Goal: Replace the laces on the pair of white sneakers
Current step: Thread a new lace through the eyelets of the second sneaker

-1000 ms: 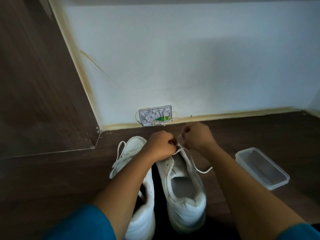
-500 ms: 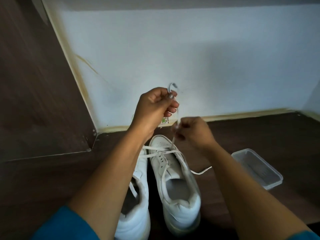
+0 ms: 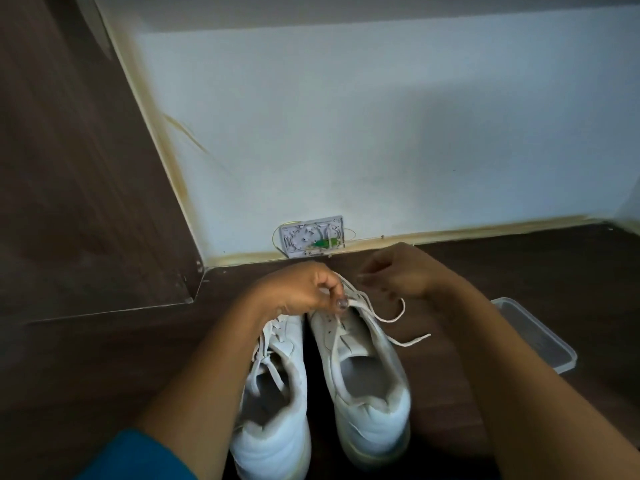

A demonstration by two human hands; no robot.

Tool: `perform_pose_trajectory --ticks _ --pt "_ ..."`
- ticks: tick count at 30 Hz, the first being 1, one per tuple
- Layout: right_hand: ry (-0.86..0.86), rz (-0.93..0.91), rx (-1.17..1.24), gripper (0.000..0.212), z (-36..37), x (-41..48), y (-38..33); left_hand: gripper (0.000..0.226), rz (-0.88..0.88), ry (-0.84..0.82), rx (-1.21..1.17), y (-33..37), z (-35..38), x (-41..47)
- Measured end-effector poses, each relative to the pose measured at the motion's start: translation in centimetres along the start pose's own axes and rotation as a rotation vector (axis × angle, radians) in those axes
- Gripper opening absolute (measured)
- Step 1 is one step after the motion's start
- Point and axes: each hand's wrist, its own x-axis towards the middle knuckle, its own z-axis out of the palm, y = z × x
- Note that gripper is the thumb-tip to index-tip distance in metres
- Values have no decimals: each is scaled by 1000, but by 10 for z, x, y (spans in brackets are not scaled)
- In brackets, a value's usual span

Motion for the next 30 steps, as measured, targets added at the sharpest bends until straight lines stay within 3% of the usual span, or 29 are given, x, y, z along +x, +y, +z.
perform_pose_trajectory --ticks 1,4,6,9,13,16,18,21,24,26,28,30 --pt "-87 -56 145 8 2 -2 -7 14 12 109 -87 4 1 0" --pt "-188 -170 191 22 11 -7 -16 16 -8 454 -420 11 -5 3" --pt "-116 -200 386 28 11 -6 -18 18 -92 643 -574 7 -13 5" --pt "71 -187 883 40 -10 -5 -19 18 -268 890 -570 -15 -26 3" --pt "160 -148 1399 55 -22 -8 -15 22 -251 759 -720 -21 -30 -6" --pt "176 -179 1767 45 -19 -13 -24 21 -159 692 -541 -13 -28 -4" --pt "168 -203 1890 35 -19 -13 -28 18 -96 566 -353 -11 -22 -4" --pt "245 -241 1635 28 -17 -7 -28 24 -122 322 -85 -8 -10 -4" --pt "386 -277 955 24 -12 -5 -26 47 -173 171 274 -7 1 3" --pt "321 -301 501 11 -5 -4 -25 49 -202 160 403 -6 4 8" --pt "238 -286 146 10 7 2 -23 37 -208 182 446 -6 6 11" --pt "183 -231 -25 13 21 7 -20 27 -233 273 263 -6 5 12"
